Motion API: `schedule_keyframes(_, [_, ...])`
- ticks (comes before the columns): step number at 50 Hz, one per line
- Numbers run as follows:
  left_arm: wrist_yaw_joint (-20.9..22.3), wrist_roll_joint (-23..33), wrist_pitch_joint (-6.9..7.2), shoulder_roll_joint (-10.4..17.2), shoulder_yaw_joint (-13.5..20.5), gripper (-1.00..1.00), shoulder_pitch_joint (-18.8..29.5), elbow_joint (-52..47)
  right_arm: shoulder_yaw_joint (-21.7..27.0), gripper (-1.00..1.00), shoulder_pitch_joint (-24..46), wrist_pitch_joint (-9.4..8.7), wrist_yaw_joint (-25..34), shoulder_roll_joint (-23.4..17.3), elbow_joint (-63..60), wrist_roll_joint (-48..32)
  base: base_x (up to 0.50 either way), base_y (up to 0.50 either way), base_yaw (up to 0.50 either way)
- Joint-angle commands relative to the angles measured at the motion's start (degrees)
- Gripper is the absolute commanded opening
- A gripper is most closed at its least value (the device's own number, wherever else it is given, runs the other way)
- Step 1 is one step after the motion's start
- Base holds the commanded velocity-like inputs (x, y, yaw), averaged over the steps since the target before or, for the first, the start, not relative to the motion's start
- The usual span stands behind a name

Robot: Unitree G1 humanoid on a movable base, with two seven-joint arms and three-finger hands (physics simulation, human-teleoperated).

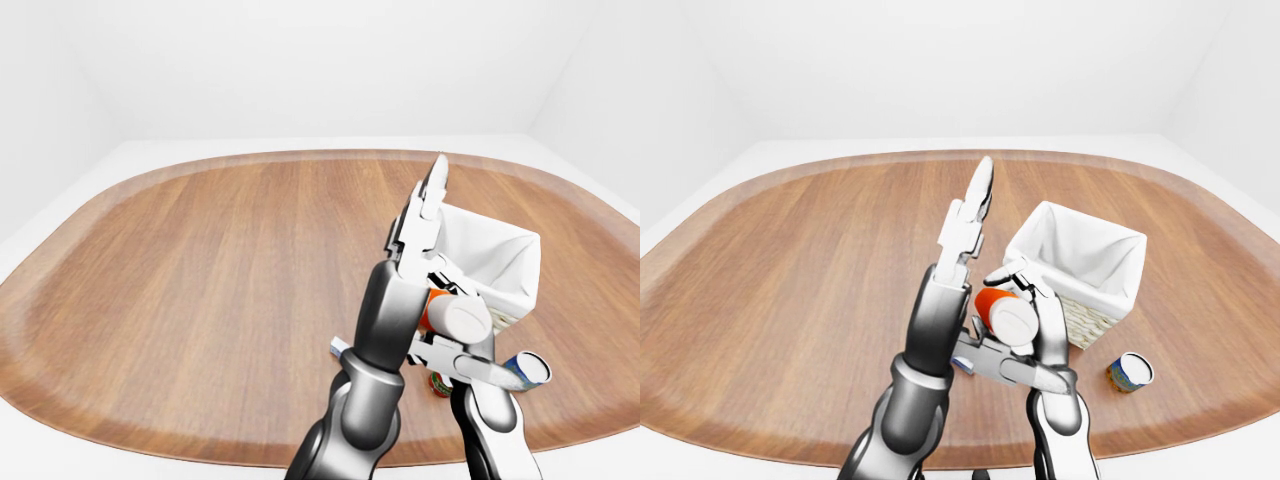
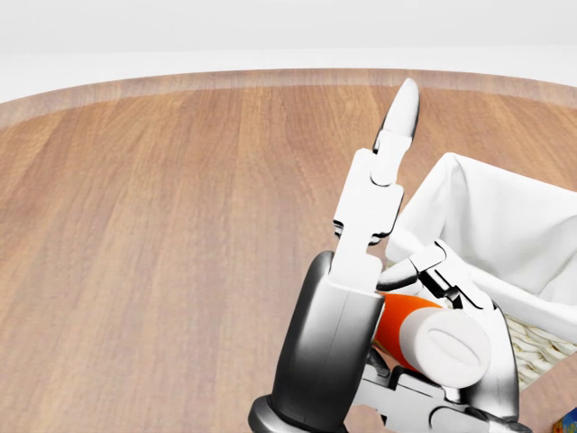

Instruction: Pick up the ketchup, and put it in the basket.

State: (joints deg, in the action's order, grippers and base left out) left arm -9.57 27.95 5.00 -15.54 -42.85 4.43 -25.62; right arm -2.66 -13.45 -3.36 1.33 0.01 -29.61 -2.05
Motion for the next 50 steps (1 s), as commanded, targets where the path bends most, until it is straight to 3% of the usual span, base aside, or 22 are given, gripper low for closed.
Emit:
schedule_keyframes(1, [-0.2, 0.0, 0.0, 0.2, 0.2, 1.0, 0.2, -1.7, 0.0, -1.0, 0.0, 0.19, -1.7, 0.0, 0.0, -0.6, 0.0, 0.0, 0.0])
schedule_keyframes(12, [0.4, -0.4, 0.0, 0.8, 1.4, 1.0, 0.3, -3.2, -0.2, -1.0, 0.2, 0.5, -1.9, 0.0, 0.6, -0.9, 0.0, 0.0, 0.0])
schedule_keyframes(18, [2.0, -0.3, 0.0, 2.7, 3.6, 1.0, -0.1, -5.2, 0.2, -1.0, 0.2, 0.36, -1.7, -0.1, 0.4, -0.7, 0.0, 0.0, 0.0])
schedule_keyframes(25, [4.5, -4.6, 0.0, 6.4, 11.1, 1.0, -1.4, -12.6, 0.7, -1.0, 0.2, 0.76, -1.6, 0.1, 0.2, -0.6, 0.0, 0.0, 0.0])
schedule_keyframes(30, [5.8, -6.8, 0.0, 10.3, 16.2, 1.0, -3.8, -19.4, 0.4, -1.0, 0.0, 0.75, -1.7, 0.1, 0.1, -0.9, 0.0, 0.0, 0.0])
schedule_keyframes(34, [5.8, -10.2, 0.0, 14.7, 22.4, 1.0, -8.3, -21.7, 0.2, -1.0, -0.2, 0.87, -1.7, 0.0, -0.1, -1.0, 0.0, 0.0, 0.0])
schedule_keyframes(35, [5.6, -10.7, 0.0, 14.8, 23.7, 1.0, -8.6, -21.3, 0.2, -1.0, -0.2, 0.77, -1.8, 0.0, -0.3, -0.9, 0.0, 0.0, 0.0])
schedule_keyframes(38, [6.4, -16.9, 0.0, 15.8, 33.0, 1.0, -10.5, -16.6, -0.3, -1.0, -0.5, 1.09, -1.9, 0.1, -0.1, -1.4, 0.0, 0.0, 0.0])
schedule_keyframes(39, [6.5, -16.9, 0.0, 15.7, 33.2, 1.0, -10.5, -16.5, -0.4, -1.0, -0.5, 1.11, -1.9, 0.0, -0.1, -1.4, 0.0, 0.0, 0.0])
schedule_keyframes(47, [8.9, -23.7, 0.0, 16.0, 45.7, 1.0, -14.1, -6.6, -1.0, -1.0, -0.6, 1.47, -2.2, -0.1, 0.2, -1.9, 0.0, 0.0, 0.0])
schedule_keyframes(48, [9.5, -24.7, -2.9, 16.2, 47.4, 1.0, -14.5, -2.6, -1.0, -1.0, -0.5, 1.46, -2.3, -0.2, 0.1, -2.0, 0.0, 0.0, 0.0])
schedule_keyframes(50, [9.6, -26.2, -5.32, 15.8, 49.4, 1.0, -14.0, 2.2, -0.9, -1.0, -0.5, 1.65, -2.4, -0.2, 0.4, -2.0, 0.0, 0.0, 0.0])
